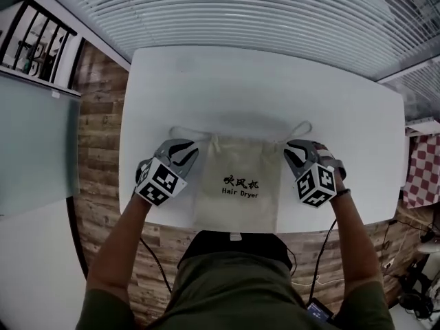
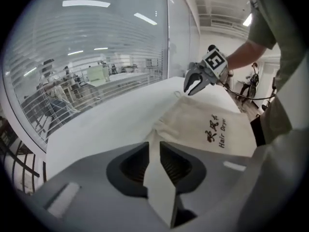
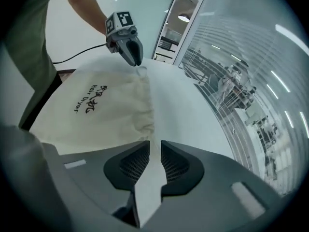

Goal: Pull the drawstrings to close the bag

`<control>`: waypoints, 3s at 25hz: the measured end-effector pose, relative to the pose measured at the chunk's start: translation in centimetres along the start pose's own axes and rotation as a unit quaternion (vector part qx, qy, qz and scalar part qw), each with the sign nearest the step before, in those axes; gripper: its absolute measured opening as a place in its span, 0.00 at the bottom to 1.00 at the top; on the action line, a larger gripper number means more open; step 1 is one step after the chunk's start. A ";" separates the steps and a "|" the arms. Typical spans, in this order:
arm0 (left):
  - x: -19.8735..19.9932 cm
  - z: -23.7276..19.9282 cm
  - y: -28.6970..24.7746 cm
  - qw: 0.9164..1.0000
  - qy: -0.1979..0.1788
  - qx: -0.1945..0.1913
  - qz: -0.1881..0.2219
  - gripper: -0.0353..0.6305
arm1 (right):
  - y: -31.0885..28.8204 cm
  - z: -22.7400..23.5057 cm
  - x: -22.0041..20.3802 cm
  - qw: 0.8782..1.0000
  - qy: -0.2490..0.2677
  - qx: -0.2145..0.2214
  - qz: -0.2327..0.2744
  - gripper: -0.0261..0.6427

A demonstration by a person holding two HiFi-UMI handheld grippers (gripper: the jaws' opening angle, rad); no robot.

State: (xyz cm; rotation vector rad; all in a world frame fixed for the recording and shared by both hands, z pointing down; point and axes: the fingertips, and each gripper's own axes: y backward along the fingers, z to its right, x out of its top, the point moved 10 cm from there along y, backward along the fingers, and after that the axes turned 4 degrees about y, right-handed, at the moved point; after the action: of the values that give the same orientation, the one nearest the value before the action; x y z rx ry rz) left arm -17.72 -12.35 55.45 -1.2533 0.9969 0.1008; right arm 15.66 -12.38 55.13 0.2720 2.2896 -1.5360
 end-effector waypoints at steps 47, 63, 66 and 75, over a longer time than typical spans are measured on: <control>5.9 1.8 4.4 0.919 -0.359 0.120 -0.106 0.07 | 6.8 1.5 1.4 0.998 -0.008 -0.040 0.048 0.06; 12.0 -0.9 14.3 0.884 -0.377 0.267 -0.069 0.07 | 16.5 5.6 5.4 0.980 0.014 -0.184 0.074 0.06; 12.7 -1.6 15.1 0.881 -0.374 0.282 -0.070 0.07 | 17.4 6.5 5.4 0.978 0.012 -0.196 0.076 0.06; 12.7 -4.3 17.4 0.874 -0.349 0.330 -0.068 0.07 | 18.8 7.7 5.3 0.970 0.013 -0.232 0.073 0.06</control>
State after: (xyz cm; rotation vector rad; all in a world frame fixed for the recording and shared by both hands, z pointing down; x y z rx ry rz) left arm -22.40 -15.06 34.13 -0.5616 0.2531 0.0820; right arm 19.06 -12.40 34.38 0.3217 2.5010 -0.8948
